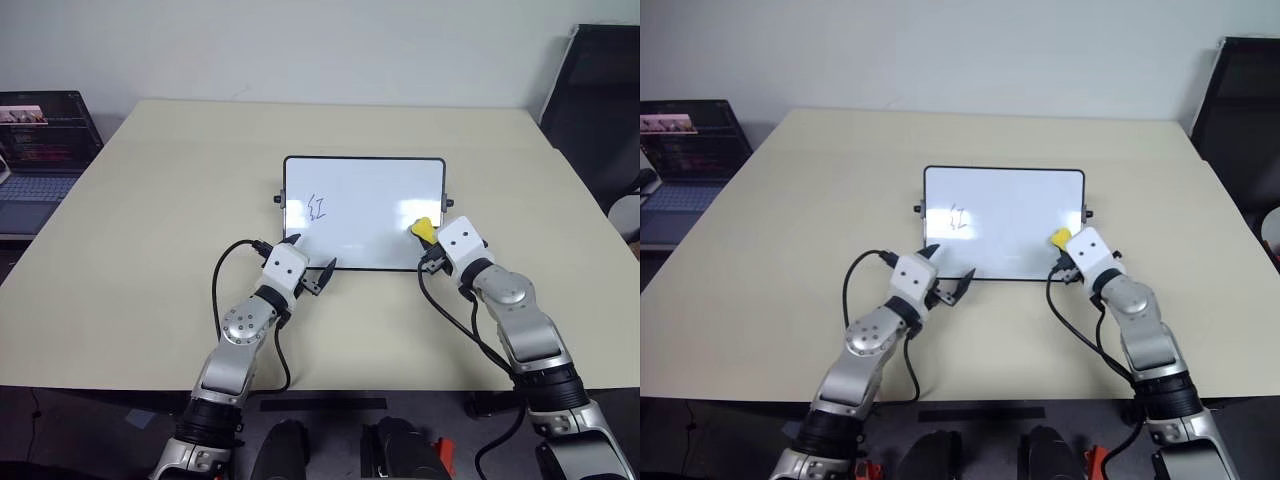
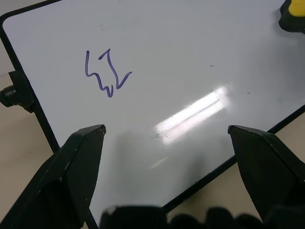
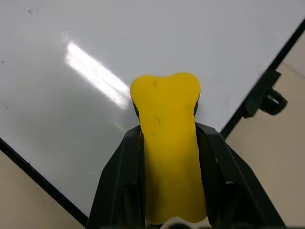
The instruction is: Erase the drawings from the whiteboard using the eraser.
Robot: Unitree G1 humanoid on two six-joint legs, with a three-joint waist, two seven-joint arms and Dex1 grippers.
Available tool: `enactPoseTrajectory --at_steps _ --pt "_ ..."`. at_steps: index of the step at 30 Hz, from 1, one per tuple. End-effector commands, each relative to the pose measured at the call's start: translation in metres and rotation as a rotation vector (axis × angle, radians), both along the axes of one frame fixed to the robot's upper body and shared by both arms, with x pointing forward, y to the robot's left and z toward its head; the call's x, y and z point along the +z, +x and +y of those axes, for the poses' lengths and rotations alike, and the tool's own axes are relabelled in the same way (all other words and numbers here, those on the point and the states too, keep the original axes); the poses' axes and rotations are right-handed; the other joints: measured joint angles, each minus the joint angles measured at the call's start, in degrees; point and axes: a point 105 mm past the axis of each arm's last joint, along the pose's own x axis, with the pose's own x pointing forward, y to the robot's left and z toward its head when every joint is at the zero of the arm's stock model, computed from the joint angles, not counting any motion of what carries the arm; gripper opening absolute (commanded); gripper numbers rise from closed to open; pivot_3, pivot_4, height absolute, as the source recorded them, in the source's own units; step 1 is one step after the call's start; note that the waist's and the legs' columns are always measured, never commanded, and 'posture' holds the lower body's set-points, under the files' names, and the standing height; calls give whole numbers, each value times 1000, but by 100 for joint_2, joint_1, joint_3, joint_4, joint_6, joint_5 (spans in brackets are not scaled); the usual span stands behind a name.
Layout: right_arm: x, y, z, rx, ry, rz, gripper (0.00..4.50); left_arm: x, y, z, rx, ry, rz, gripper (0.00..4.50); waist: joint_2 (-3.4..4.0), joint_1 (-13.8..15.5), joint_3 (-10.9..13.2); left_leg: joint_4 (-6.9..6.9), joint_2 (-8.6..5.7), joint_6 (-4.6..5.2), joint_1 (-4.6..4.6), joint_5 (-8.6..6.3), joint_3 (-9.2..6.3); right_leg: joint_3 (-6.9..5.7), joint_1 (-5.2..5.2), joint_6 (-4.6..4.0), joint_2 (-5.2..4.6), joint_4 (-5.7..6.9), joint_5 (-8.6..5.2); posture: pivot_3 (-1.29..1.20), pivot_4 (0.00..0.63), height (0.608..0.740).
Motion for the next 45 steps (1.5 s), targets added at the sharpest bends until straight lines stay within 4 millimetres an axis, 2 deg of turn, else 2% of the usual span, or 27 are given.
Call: enactPoseTrajectory --at_steps 1,10,19,29,32,37,40,45 --pt "26 0 2 0 -4 -123 1123 15 -5 -10 -44 -23 -52 4500 0 2 0 1 0 0 0 0 1 1 0 0 0 0 0 0 150 740" --pt "41 9 9 24 -29 -166 1123 19 0 -13 -47 -23 -64 4500 0 7 0 1 -1 0 0 0 1 1 1 0 0 -1 0 0 150 740" --pt "69 24 54 177 -25 -228 1123 13 6 21 104 -23 -54 4500 0 -2 1 0 1 0 1 0 -1 -2 1 -22 3 3 13 0 150 740" --pt "90 37 104 329 -55 -261 1123 9 6 33 151 -18 -56 4500 1 11 1 1 0 0 0 0 -3 -5 1 -27 -2 5 16 0 150 740" --pt "96 41 111 344 -70 -269 1123 9 5 34 154 -15 -58 4500 1 11 1 1 0 0 0 0 -2 -4 0 -27 -2 6 16 0 150 740" --pt "100 43 122 371 -75 -264 1123 12 5 37 165 -11 -63 4500 1 11 2 0 0 0 0 0 -5 -6 -1 -28 -3 11 17 0 150 740" --pt "101 39 136 411 -77 -260 1123 15 6 37 164 -9 -67 4500 2 11 2 0 1 0 0 0 -5 -5 -3 -28 -3 15 17 0 150 740" --pt "91 37 157 469 -140 -197 1123 16 9 37 157 -3 -68 4500 2 7 2 1 1 0 0 0 -4 -4 -9 -29 -3 25 17 0 150 740"
